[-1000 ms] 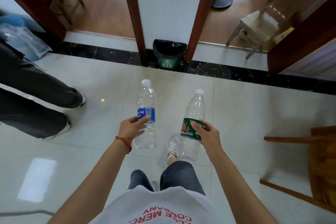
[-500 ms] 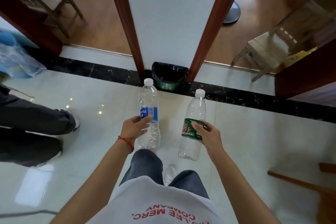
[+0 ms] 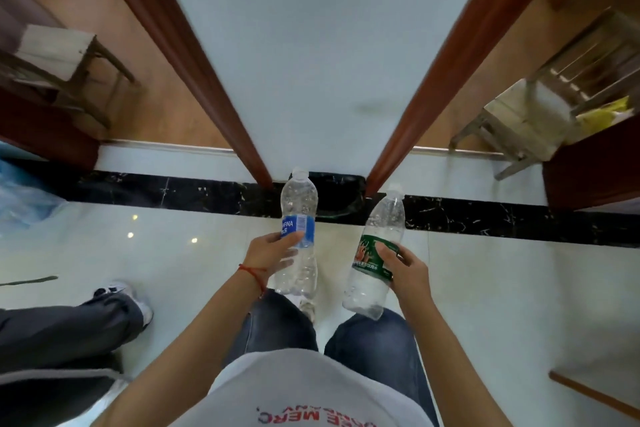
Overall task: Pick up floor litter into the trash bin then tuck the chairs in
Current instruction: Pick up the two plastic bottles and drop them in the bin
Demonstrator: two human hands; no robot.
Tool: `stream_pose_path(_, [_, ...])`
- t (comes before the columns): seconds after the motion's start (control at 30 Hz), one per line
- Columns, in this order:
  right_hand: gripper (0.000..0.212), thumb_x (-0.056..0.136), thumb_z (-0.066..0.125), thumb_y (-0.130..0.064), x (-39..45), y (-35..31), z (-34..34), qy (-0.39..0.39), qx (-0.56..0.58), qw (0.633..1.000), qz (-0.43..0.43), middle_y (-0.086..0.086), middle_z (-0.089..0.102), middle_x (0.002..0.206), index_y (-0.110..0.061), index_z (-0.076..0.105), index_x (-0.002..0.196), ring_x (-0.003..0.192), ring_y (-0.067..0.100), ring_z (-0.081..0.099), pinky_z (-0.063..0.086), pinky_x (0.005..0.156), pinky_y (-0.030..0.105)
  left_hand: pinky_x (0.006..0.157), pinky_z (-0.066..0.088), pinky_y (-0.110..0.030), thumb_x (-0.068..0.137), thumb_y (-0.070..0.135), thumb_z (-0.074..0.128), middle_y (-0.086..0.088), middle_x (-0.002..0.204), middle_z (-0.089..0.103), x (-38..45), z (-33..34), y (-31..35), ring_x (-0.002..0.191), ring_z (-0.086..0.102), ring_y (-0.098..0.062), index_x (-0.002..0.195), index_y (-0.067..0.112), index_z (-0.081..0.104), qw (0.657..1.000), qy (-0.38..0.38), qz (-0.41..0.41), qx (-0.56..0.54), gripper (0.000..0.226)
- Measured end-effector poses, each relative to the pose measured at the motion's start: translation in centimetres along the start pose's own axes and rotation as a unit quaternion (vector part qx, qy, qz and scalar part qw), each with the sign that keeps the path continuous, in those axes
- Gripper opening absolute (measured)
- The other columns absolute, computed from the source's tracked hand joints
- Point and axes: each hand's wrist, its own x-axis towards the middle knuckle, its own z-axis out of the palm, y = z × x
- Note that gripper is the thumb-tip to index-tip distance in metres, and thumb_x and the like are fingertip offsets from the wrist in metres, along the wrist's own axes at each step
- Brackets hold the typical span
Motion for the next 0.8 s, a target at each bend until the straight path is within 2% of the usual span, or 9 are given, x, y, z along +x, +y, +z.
stream_pose_path(0.17, [0.042, 0.078, 0.072, -0.016, 3.5, -0.8, 1.1, 0.000, 0.006, 0.999, 0.031, 0.012, 0.068, 0.100, -0.002, 0.058, 0.115, 0.091, 0.025, 0.067, 0.055, 0.083, 0.041, 0.079, 0.050, -0.032, 0.084, 0.024, 0.063, -0.015, 0.105, 0.063, 4.2, 1.3, 0.7, 0.093, 0.059, -0.024, 0.113, -0.001, 0.056, 0.996, 0.017, -0.053, -0.067, 0.039])
stream_pose_path(0.27, [0.029, 0.079, 0.070, -0.015, 5.9, -0.9, 1.3, -0.008, -0.004, 0.999, 0.040, 0.006, 0.069, 0.093, -0.008, 0.061, 0.107, 0.087, 0.021, 0.067, 0.055, 0.078, 0.035, 0.075, 0.051, -0.029, 0.084, 0.028, 0.062, -0.010, 0.099, 0.064, 6.5, 2.2, 0.2, 0.093, 0.059, -0.022, 0.110, 0.004, 0.058, 0.990, 0.035, -0.077, -0.109, 0.036])
stream_pose_path(0.37, [0.021, 0.081, 0.069, -0.015, 8.6, -0.6, 1.1, -0.010, -0.017, 0.999, 0.045, 0.005, 0.069, 0.094, -0.013, 0.062, 0.100, 0.088, 0.021, 0.066, 0.055, 0.079, 0.035, 0.079, 0.048, -0.033, 0.084, 0.030, 0.061, -0.007, 0.096, 0.064, 9.0, 3.4, -0.6, 0.091, 0.059, -0.020, 0.102, 0.009, 0.060, 0.984, 0.056, -0.093, -0.144, 0.027])
stream_pose_path(0.47, [0.032, 0.080, 0.069, -0.017, 11.7, -0.2, 0.8, 0.004, -0.011, 0.998, 0.054, 0.009, 0.068, 0.098, -0.007, 0.061, 0.109, 0.091, 0.025, 0.066, 0.054, 0.084, 0.041, 0.084, 0.044, -0.035, 0.087, 0.030, 0.058, -0.005, 0.094, 0.062, 11.4, 4.5, -1.2, 0.095, 0.056, -0.021, 0.092, 0.013, 0.060, 0.978, 0.058, -0.105, -0.170, 0.018])
stream_pose_path(0.57, [0.037, 0.079, 0.070, -0.018, 14.2, 0.7, 0.4, 0.016, -0.003, 0.998, 0.066, 0.011, 0.067, 0.101, -0.006, 0.059, 0.112, 0.093, 0.026, 0.066, 0.054, 0.086, 0.043, 0.079, 0.047, -0.031, 0.087, 0.029, 0.057, -0.004, 0.096, 0.062, 13.6, 5.5, -2.4, 0.098, 0.055, -0.021, 0.098, 0.012, 0.061, 0.973, 0.059, -0.109, -0.192, 0.021])
stream_pose_path(0.63, [0.040, 0.078, 0.071, -0.019, 15.7, 1.5, 0.0, 0.022, 0.003, 0.997, 0.073, 0.013, 0.067, 0.103, -0.004, 0.060, 0.114, 0.094, 0.027, 0.066, 0.053, 0.087, 0.044, 0.078, 0.047, -0.031, 0.087, 0.028, 0.058, -0.004, 0.095, 0.062, 15.1, 6.2, -3.0, 0.098, 0.055, -0.021, 0.094, 0.013, 0.061, 0.971, 0.059, -0.110, -0.206, 0.017])
stream_pose_path(0.73, [0.038, 0.079, 0.069, -0.019, 17.6, 2.6, -0.5, 0.029, 0.010, 0.996, 0.081, 0.014, 0.067, 0.104, -0.004, 0.060, 0.114, 0.094, 0.027, 0.065, 0.053, 0.087, 0.044, 0.082, 0.047, -0.035, 0.086, 0.024, 0.059, -0.005, 0.095, 0.062, 17.3, 7.0, -3.9, 0.101, 0.054, -0.024, 0.088, 0.012, 0.060, 0.966, 0.067, -0.124, -0.215, 0.013])
stream_pose_path(0.8, [0.037, 0.080, 0.068, -0.018, 18.4, 3.2, -0.9, 0.033, 0.017, 0.996, 0.087, 0.015, 0.067, 0.104, -0.004, 0.060, 0.113, 0.094, 0.028, 0.065, 0.053, 0.085, 0.044, 0.079, 0.048, -0.036, 0.086, 0.023, 0.059, -0.008, 0.099, 0.061, 18.5, 7.2, -4.5, 0.105, 0.053, -0.027, 0.091, 0.009, 0.059, 0.964, 0.080, -0.136, -0.215, 0.014])
